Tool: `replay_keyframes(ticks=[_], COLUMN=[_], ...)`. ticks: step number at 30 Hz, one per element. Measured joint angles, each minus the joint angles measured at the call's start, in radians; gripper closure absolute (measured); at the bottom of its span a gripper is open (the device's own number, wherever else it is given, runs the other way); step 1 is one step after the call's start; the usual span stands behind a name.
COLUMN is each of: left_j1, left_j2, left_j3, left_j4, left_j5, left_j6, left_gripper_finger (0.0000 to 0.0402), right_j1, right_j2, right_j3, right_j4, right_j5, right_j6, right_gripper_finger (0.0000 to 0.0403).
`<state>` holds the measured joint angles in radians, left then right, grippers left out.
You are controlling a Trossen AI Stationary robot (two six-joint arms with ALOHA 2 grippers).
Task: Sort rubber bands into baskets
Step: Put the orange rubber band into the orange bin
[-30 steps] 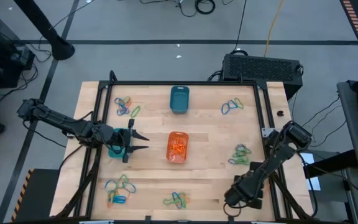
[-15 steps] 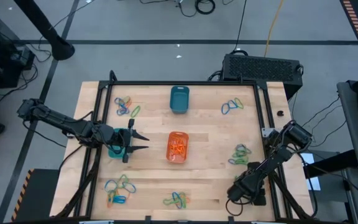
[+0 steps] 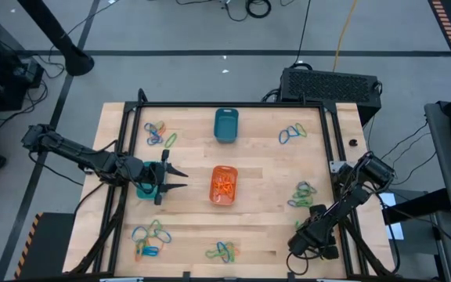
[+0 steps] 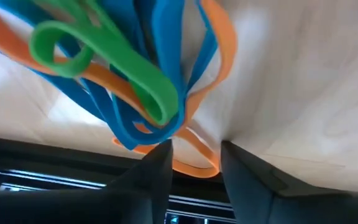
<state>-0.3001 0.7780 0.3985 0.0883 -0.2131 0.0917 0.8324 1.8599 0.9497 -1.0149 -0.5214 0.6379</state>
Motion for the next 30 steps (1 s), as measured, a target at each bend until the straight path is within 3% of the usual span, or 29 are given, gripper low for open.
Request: replay_keyframes(ticks=[9, 20, 26, 30], left_j1=[0.000, 0.000, 0.000, 0.000], left_j2=[0.000, 0.000, 0.000, 0.000], left_j3=[0.000, 0.000, 0.000, 0.000], left_j4=[0.000, 0.000, 0.000, 0.000], left_j5=[0.000, 0.000, 0.000, 0.000], left_j6=[0.000, 0.000, 0.000, 0.000], left_gripper_finger=[0.0258, 0.0258, 0.0258, 0.0258], right_j1=[-0.001, -0.024, -0.068, -0.111], right_j2=[0.000, -0.065, -0.179, -0.238], right_j3=[-0.002, 0.088, 0.184, 0.266], right_j4=[0.019, -0.193, -0.245, -0.235], right_j5=[0.008, -0.009, 0.116, 0.341], right_j6=[0.078, 0.120, 0.290, 0.342], right_gripper_finger=[0.0394, 0.0401, 0.0402, 0.0402])
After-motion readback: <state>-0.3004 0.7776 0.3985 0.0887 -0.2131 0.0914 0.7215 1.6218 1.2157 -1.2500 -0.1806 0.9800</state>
